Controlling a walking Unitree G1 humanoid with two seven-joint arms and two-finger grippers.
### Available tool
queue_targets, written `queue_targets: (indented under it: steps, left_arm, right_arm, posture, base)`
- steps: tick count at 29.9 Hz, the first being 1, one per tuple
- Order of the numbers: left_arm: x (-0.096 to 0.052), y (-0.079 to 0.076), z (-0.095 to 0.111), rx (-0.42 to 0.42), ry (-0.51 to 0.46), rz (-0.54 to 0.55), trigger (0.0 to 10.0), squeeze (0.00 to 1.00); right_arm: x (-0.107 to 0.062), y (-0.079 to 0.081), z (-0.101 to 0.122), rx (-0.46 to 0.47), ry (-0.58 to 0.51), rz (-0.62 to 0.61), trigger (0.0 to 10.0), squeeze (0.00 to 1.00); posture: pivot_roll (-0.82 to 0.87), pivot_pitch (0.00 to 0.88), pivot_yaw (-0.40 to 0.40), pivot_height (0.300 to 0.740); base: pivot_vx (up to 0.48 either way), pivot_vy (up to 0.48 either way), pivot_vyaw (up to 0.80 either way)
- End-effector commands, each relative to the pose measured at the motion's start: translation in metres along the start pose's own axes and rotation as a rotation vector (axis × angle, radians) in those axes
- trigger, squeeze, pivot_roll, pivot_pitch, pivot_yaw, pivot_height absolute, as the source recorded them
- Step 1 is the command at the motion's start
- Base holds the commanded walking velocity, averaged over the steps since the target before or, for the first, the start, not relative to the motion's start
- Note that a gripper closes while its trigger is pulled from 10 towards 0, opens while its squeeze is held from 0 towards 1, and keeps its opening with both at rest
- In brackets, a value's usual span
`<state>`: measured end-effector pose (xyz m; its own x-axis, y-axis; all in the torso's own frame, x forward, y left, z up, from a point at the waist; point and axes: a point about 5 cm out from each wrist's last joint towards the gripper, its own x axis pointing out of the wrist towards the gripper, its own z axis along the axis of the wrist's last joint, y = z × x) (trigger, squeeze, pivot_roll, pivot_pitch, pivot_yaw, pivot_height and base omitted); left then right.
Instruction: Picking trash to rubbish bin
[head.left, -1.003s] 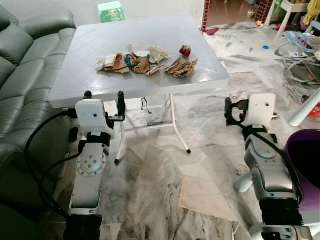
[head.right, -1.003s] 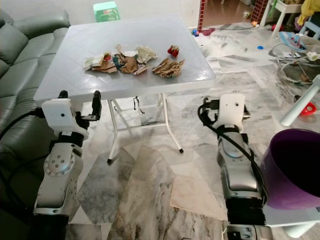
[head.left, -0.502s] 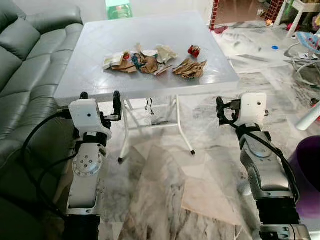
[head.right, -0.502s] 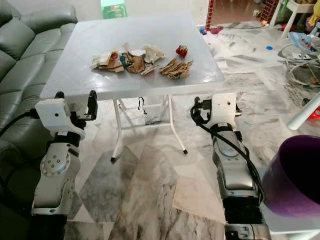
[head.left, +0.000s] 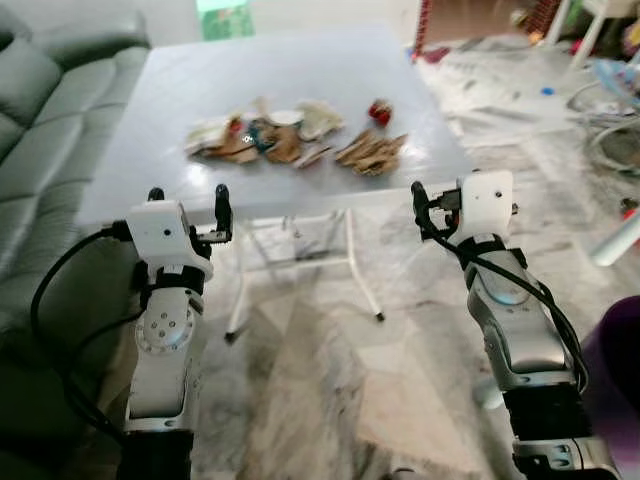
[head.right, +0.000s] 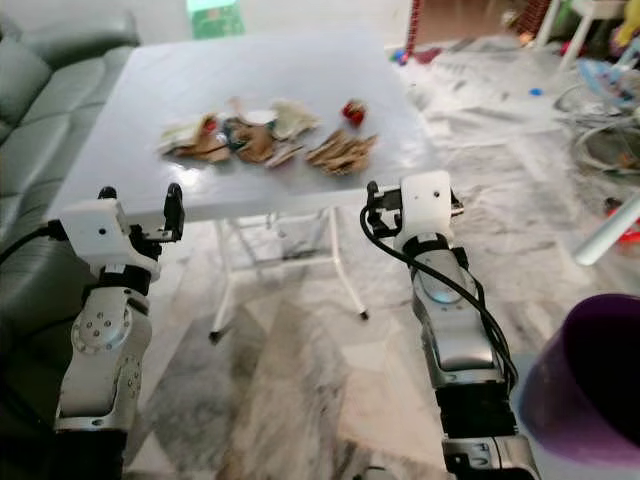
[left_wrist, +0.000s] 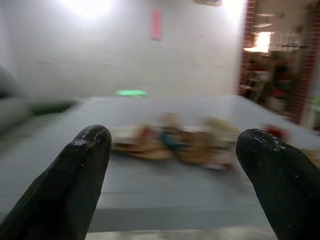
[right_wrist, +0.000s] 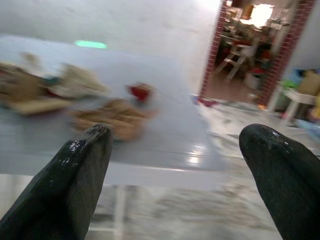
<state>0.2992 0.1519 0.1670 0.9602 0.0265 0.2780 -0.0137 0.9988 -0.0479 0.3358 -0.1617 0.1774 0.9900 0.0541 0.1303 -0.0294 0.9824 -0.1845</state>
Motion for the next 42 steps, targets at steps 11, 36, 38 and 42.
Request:
queue_targets:
  steps: [11,36,38,42]
  left_arm:
    - [0.004,0.009,0.005,0.029,-0.016,0.017,10.0,0.0]
    - [-0.006,0.002,0.003,0.064,-0.016,-0.01,10.0,0.0]
    - [-0.008,0.002,0.005,0.082,-0.023,-0.021,10.0,0.0]
    - [-0.01,0.003,0.005,0.098,-0.023,-0.024,10.0,0.0]
  right_arm:
    - [0.005,0.013,0.009,0.04,-0.047,0.072,10.0,0.0]
    - [0.001,0.044,-0.008,0.064,-0.022,0.26,10.0,0.0]
    - [0.006,0.052,-0.013,0.085,-0.003,0.294,10.0,0.0]
    - [0.01,0.057,-0.014,0.094,0.001,0.32,10.0,0.0]
  posture:
    - [-0.03,0.068,0.034,0.74]
    - [0.02,0.038,0.037,0.74]
    - [0.04,0.039,0.037,0.74]
    - [0.05,0.042,0.036,0.74]
  base:
    - [0.375,0.0,0.0]
    - [0.128,0.0,0.0]
    - [0.0,0.0,0.0]
    - [0.0,0.0,0.0]
